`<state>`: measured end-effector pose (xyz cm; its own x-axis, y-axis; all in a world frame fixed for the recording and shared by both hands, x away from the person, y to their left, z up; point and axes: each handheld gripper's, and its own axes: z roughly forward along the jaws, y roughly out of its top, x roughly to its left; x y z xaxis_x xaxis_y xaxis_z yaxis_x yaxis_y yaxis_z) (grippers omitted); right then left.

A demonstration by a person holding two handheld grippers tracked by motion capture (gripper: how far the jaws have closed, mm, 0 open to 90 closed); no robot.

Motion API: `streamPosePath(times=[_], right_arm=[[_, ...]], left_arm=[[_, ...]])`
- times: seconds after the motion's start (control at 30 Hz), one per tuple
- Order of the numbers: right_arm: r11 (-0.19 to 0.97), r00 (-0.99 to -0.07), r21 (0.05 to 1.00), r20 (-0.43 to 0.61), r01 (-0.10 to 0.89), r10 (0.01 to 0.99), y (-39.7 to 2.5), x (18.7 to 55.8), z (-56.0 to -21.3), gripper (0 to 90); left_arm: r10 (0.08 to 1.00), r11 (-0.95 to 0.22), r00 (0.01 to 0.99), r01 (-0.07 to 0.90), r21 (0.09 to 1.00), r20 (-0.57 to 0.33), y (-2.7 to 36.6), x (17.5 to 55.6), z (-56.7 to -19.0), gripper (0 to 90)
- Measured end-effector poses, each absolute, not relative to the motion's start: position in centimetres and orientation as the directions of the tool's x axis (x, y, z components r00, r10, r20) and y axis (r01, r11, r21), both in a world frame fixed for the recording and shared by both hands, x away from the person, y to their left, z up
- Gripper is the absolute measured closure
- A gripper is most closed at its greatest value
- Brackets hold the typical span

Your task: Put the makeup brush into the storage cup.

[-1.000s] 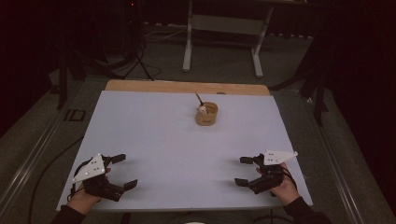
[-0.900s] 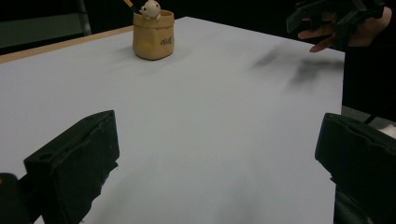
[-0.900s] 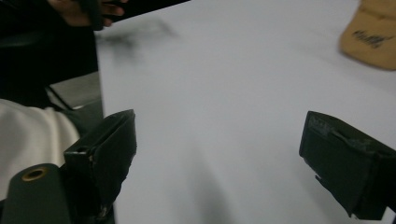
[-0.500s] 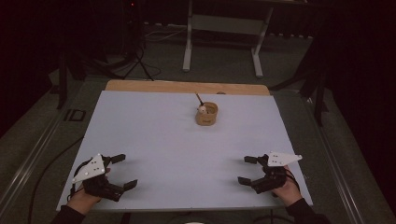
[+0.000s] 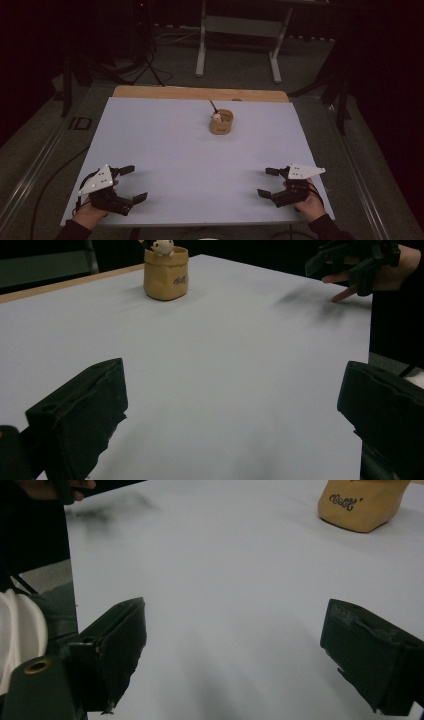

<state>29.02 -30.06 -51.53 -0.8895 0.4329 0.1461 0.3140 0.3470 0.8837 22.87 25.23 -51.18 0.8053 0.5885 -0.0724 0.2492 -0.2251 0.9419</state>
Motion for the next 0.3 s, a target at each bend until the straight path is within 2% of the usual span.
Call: streamPosePath(times=[0.3], right_arm=[[0.366, -0.893, 0.877, 0.139, 0.311, 0.427, -29.84, 29.04, -51.59, 11.2]], left_arm=[[0.587, -0.223, 0.806, 0.249, 0.943, -0.074, 25.23, 22.87, -51.18, 0.6]])
